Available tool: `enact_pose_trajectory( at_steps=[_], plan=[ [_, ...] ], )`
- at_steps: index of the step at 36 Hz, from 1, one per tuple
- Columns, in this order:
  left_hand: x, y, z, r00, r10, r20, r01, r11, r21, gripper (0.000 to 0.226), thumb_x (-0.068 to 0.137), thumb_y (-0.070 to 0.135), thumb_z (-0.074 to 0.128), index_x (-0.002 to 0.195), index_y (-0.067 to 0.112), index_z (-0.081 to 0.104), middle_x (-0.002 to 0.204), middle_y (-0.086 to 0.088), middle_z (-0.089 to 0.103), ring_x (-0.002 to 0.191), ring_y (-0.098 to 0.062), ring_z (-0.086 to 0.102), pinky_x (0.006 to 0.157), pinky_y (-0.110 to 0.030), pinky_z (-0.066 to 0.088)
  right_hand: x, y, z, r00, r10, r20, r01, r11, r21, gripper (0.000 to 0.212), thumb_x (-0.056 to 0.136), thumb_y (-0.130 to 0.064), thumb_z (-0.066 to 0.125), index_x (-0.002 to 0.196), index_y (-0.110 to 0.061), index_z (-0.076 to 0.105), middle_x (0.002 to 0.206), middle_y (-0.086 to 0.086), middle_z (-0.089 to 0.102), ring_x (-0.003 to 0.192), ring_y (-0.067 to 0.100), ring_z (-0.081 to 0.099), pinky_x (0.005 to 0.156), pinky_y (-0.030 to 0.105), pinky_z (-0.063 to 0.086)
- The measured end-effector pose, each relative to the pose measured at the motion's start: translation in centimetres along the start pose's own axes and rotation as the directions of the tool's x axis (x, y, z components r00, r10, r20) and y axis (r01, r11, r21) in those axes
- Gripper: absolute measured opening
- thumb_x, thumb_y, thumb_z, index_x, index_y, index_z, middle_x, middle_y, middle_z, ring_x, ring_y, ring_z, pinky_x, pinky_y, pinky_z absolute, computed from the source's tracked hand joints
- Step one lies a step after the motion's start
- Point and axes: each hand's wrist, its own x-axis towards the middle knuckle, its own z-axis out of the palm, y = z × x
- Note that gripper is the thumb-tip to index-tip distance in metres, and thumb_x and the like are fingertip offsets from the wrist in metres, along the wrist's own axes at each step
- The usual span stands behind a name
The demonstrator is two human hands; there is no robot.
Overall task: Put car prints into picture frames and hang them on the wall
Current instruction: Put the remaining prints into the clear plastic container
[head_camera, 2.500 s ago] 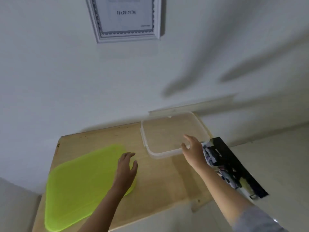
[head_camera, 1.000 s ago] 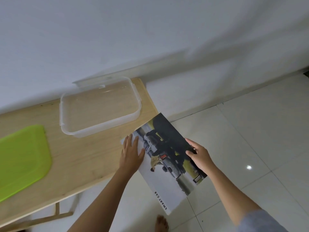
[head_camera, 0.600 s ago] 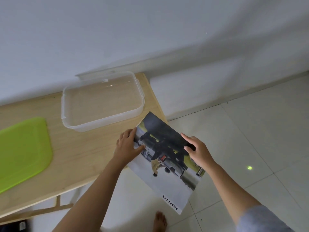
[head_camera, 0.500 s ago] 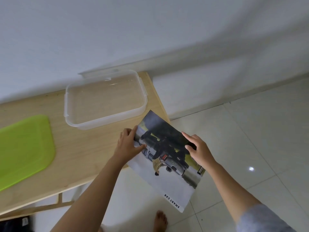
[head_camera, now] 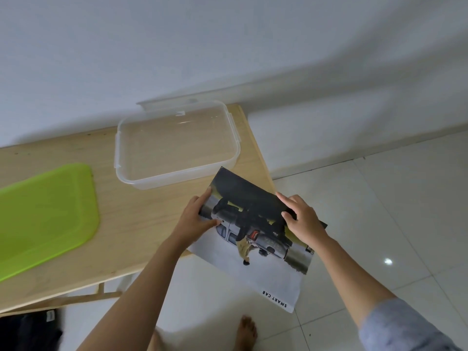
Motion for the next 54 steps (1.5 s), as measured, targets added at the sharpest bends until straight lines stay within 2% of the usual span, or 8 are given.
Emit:
enact_pose_trajectory(
  at_steps=[6,11,19,24,31,38,42,54],
  plan=[
    [-1.3,-1.7,-1.0,0.993,-0.078,-0.088,0.076,0.997,-0.027,0.083,0.079,0.015,0.072,0.146,0.021,0.024,0.106,-0.003,0.042,0.091,-0.015,0.044,0.073,-0.011,0.033,1.1,-1.2,0.7,0.998,-0.026,-0.058,0.019,0.993,-0.114,0.05,0.091,-0.021,0.054,0.139,-0.022,0.039,0.122,0.001,0.055,0.112,0.019,0.051,0.096,0.038,0.041],
    [-2.9,-2.7,-1.4,0.978,-0.126,-0.168,0.109,0.988,-0.11,0.085,0.076,0.013,0.075,0.145,0.019,0.026,0.105,-0.005,0.043,0.091,-0.015,0.046,0.077,-0.011,0.035,0.2,-1.3,1.1,0.982,-0.056,-0.182,0.02,0.981,-0.19,0.052,0.084,-0.019,0.065,0.132,-0.01,0.049,0.119,0.009,0.06,0.11,0.027,0.055,0.092,0.037,0.042],
    [-4.7,-3.3,-0.9,0.962,-0.125,-0.244,0.093,0.986,-0.139,0.085,0.076,0.013,0.075,0.145,0.019,0.027,0.105,-0.003,0.042,0.094,-0.016,0.046,0.084,-0.023,0.039,-3.0,-1.7,2.0,0.952,0.277,-0.129,-0.263,0.958,0.116,0.064,0.09,-0.029,0.057,0.145,-0.021,0.025,0.15,0.009,0.024,0.138,0.021,0.024,0.104,0.028,0.03],
    [-5.2,-3.4,-0.7,0.96,-0.12,-0.253,0.085,0.986,-0.145,0.084,0.075,0.013,0.076,0.145,0.018,0.029,0.105,-0.004,0.044,0.093,-0.018,0.047,0.084,-0.026,0.04,-4.2,-2.2,2.4,0.933,0.351,-0.079,-0.31,0.895,0.321,0.061,0.091,-0.025,0.056,0.144,-0.018,0.027,0.143,0.008,0.04,0.132,0.021,0.038,0.1,0.022,0.03],
    [-6.3,-3.1,-1.6,0.971,-0.16,-0.179,0.088,0.931,-0.354,0.071,0.08,0.005,0.069,0.141,0.019,0.037,0.122,0.001,0.052,0.105,-0.015,0.055,0.095,-0.036,0.047,-5.4,-2.8,2.5,0.936,0.34,-0.094,-0.272,0.865,0.422,0.061,0.089,-0.014,0.059,0.142,-0.017,0.031,0.139,0.005,0.044,0.12,0.009,0.041,0.094,0.018,0.032],
    [-7.4,-2.4,-1.5,0.969,-0.177,-0.174,0.068,0.863,-0.501,0.067,0.079,-0.004,0.066,0.135,0.025,0.042,0.112,-0.002,0.061,0.095,-0.016,0.064,0.081,-0.031,0.057,-6.1,-3.3,2.5,0.927,0.365,-0.091,-0.277,0.825,0.493,0.062,0.086,-0.006,0.061,0.141,-0.014,0.034,0.143,0.004,0.04,0.131,0.016,0.036,0.098,0.017,0.029],
    [-7.5,-1.8,-1.8,0.965,-0.172,-0.199,0.034,0.831,-0.556,0.065,0.078,-0.008,0.066,0.131,0.024,0.046,0.111,-0.006,0.061,0.093,-0.02,0.064,0.074,-0.023,0.057,-6.3,-3.8,2.0,0.939,0.323,-0.122,-0.221,0.834,0.505,0.061,0.085,-0.005,0.062,0.14,-0.014,0.036,0.143,0.001,0.041,0.126,0.005,0.035,0.097,0.014,0.028],
    [-6.4,2.3,-6.8,0.953,-0.112,-0.283,-0.101,0.761,-0.64,0.067,0.076,-0.008,0.067,0.127,0.033,0.051,0.118,-0.017,0.06,0.103,-0.035,0.061,0.086,-0.049,0.053,-2.6,-8.2,-2.7,0.949,0.228,-0.22,-0.048,0.789,0.612,0.061,0.085,-0.006,0.062,0.139,-0.021,0.038,0.134,-0.012,0.042,0.124,0.002,0.035,0.102,0.02,0.03]
  ],
)
